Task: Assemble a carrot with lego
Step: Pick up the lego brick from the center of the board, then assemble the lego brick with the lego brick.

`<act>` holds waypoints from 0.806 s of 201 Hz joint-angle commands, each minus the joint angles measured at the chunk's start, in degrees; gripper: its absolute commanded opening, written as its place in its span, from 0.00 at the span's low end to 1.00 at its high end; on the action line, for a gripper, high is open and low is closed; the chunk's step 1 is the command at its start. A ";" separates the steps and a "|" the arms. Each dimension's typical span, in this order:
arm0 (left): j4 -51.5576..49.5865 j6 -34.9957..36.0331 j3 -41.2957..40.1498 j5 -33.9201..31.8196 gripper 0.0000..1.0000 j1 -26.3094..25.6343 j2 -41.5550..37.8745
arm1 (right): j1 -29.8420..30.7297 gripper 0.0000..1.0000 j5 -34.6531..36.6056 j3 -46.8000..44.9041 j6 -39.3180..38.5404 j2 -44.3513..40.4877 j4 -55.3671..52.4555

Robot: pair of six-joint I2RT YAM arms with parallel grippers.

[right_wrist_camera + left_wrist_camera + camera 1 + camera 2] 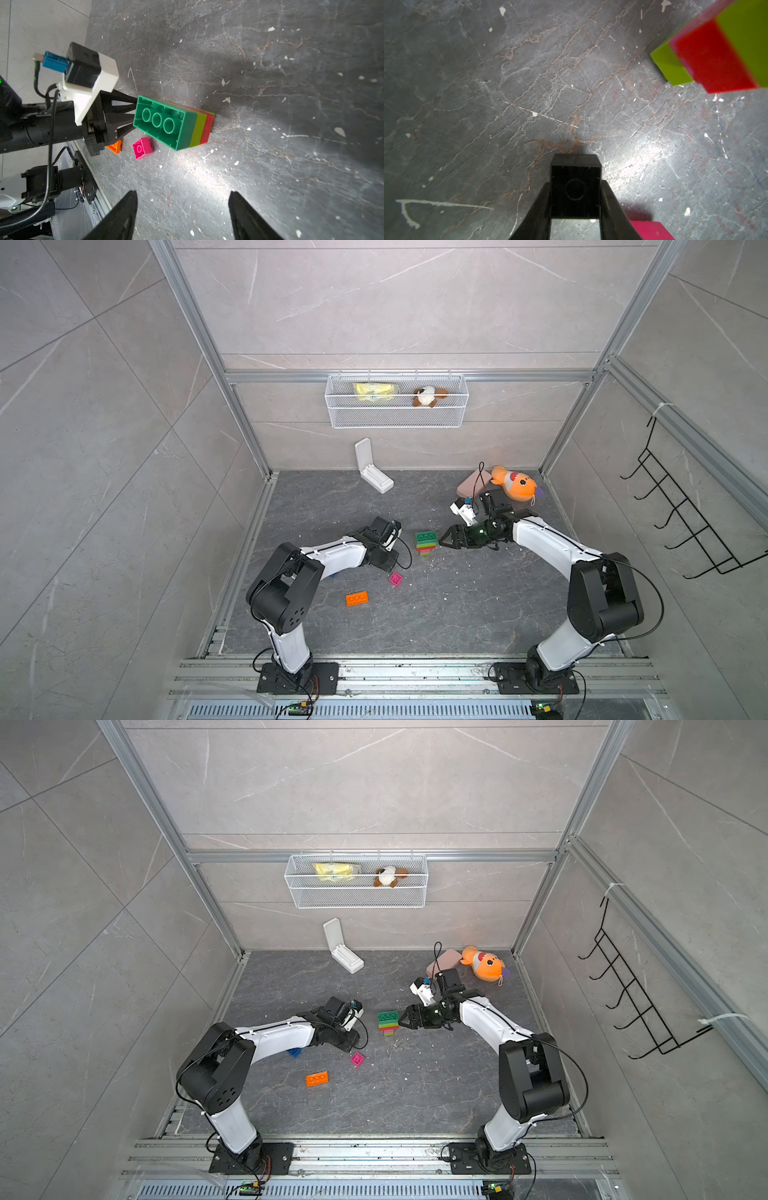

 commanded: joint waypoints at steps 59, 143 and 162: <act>-9.30 14.59 11.68 6.29 0.16 0.04 -9.11 | -0.50 0.73 3.71 -4.79 -3.34 -10.85 -7.54; -30.15 34.23 39.09 11.28 0.14 -2.84 6.08 | -2.30 0.73 2.79 -6.66 -4.89 -13.28 -9.11; -33.02 36.76 43.37 11.84 0.14 -3.84 9.41 | -2.37 0.73 2.31 -7.39 -5.11 -13.71 -8.74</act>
